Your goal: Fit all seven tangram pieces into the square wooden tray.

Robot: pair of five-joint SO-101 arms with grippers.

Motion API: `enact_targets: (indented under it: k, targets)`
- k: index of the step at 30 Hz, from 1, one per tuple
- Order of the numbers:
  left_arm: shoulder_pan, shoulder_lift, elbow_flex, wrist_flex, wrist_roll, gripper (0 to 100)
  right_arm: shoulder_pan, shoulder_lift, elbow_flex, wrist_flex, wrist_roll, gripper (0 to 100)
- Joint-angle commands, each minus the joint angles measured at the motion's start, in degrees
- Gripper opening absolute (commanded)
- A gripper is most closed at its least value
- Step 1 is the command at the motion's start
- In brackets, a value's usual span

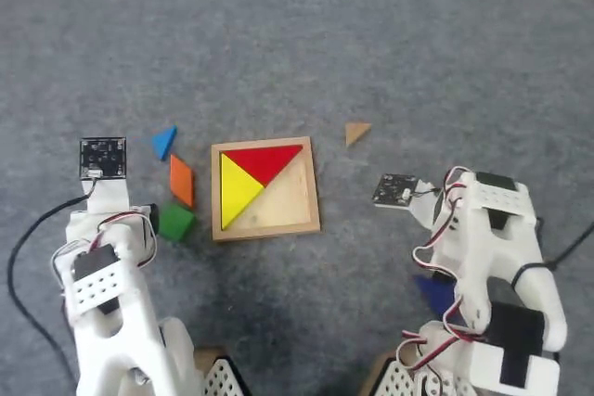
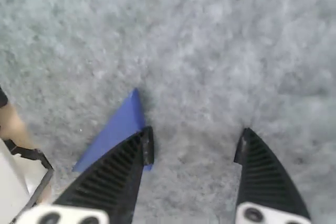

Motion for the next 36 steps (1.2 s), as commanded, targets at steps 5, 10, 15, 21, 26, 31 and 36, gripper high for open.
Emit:
enact_targets:
  k: [5, 10, 15, 21, 26, 31, 36]
  targets:
    - [0.09, -1.32, -0.84, -0.97, 0.35, 25, 2.24, -0.48, 1.58, 5.23, -23.30, 25.3]
    - [0.88, -1.23, -0.75, -0.97, -1.05, 25, 3.21, -9.10, 9.49, -0.22, -24.44, 25.3]
    - [0.88, -1.23, -0.75, -0.97, -1.05, 25, 2.95, -28.44, 18.81, -3.47, -24.70, 25.3]
    - [3.43, -1.58, -1.36, -0.35, -0.97, 25, 0.13, -49.27, 21.54, -2.77, -43.08, 25.3]
    - [13.27, -1.49, -11.21, 9.58, -1.23, 25, -3.56, -54.55, 21.10, -1.10, -58.64, 25.2]
    - [30.15, -0.97, -28.53, 19.52, -2.02, 25, 5.05, -52.70, 21.10, -3.91, -63.38, 25.2]
    - [49.14, 5.27, -38.55, 19.34, -5.27, 25, 17.36, -49.89, 21.45, -5.49, -63.56, 25.2]
